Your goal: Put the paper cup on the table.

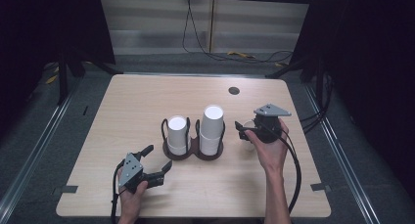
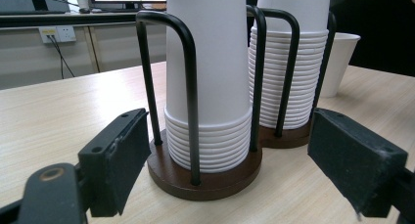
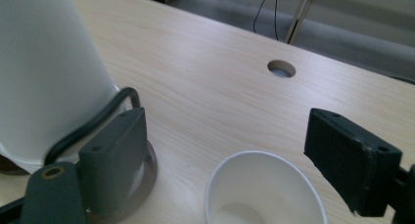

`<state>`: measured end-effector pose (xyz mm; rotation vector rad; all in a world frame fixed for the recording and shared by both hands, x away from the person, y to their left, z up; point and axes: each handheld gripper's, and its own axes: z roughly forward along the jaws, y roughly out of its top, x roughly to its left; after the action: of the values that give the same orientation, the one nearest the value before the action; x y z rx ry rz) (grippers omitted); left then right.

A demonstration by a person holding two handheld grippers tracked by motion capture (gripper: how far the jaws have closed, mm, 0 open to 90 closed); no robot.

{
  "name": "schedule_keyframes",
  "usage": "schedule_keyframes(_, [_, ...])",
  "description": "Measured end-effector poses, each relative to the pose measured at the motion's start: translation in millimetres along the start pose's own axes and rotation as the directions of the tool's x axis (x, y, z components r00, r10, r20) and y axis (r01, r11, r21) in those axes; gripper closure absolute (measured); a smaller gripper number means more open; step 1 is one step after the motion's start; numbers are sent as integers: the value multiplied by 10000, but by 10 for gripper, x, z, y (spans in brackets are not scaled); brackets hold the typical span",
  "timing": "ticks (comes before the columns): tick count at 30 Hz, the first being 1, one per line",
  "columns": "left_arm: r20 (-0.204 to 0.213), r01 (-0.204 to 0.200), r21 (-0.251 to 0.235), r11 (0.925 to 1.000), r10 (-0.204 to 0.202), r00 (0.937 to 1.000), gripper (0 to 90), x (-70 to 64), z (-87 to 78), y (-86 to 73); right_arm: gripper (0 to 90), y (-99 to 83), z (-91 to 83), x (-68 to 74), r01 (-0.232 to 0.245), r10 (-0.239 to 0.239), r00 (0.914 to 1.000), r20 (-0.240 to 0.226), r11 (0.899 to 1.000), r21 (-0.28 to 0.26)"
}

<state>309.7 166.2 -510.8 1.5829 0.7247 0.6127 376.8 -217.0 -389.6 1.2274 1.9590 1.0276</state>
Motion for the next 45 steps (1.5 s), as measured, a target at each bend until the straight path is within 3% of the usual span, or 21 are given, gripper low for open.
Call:
schedule_keyframes(11, [-101,169,-53,9998,-169,9998,157,10,-12,-4,139,-243,-195,199,-518,493,9986,-202,9875,-1489])
schedule_keyframes(17, [-81,188,-89,9998,-189,9998,157,17,-22,-6,139,-428,-301,292,-762,776,9970,-36,9679,-2393])
schedule_keyframes(20, [-74,160,-89,9998,-161,9998,157,15,-22,-6,138,-523,-335,368,-793,759,9969,-229,9587,-2730])
schedule_keyframes(26, [-202,148,-128,9998,-151,9997,157,2,-23,-8,139,-716,-301,503,-940,792,9947,-662,9598,-2646])
schedule_keyframes(32, [-273,137,-189,9997,-142,9995,156,0,-34,-11,138,-873,-255,632,-1068,808,9920,-970,9468,-3037])
schedule_keyframes(38, [-466,239,-495,9985,-262,9986,153,2,-56,-23,138,-1019,-136,738,-1355,1025,9874,-1202,9410,-3101])
schedule_keyframes(41, [-528,146,-427,9990,-168,9985,153,-12,-53,-20,138,-1081,-96,785,-1547,1125,9837,-1400,9267,-3426])
schedule_keyframes(45, [-536,136,-472,9988,-161,9984,152,-12,-54,-21,138,-1147,-35,883,-1416,960,9845,-1471,9292,-3413])
